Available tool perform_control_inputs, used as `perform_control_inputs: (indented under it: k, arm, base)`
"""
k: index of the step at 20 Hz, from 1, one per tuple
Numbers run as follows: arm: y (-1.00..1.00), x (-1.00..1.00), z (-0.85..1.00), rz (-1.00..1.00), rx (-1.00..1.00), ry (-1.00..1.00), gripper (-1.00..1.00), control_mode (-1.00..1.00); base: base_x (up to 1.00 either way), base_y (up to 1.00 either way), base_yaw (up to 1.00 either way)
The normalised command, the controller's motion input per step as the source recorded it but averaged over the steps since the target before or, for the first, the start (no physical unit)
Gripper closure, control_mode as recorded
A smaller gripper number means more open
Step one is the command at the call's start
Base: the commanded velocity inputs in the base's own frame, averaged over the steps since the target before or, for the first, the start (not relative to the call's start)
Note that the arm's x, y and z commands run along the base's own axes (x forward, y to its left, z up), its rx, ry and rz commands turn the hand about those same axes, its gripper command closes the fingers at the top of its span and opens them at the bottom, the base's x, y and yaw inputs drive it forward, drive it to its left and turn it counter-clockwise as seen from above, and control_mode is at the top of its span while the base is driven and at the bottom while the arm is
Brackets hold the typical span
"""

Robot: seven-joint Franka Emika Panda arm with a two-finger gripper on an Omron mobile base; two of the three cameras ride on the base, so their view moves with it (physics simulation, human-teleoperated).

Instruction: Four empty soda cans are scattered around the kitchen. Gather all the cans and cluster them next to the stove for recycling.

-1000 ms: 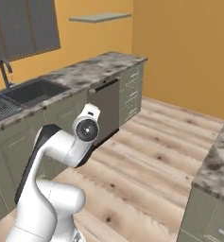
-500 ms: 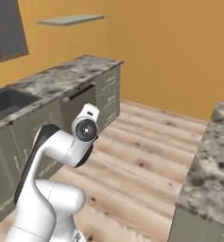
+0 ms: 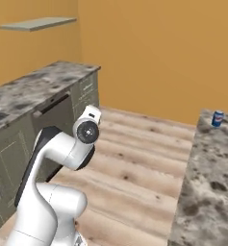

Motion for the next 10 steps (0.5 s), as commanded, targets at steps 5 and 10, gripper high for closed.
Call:
perform_control_inputs:
  k: [5,10]
  arm:
    - [0.00,0.00,0.00,0.00,0.00,0.00,-1.00,1.00]
    - [0.00,0.00,0.00,0.00,0.00,0.00,-1.00,1.00]
  base:
    - [0.76,0.15,-0.26]
    - [0.68,0.14,-0.29]
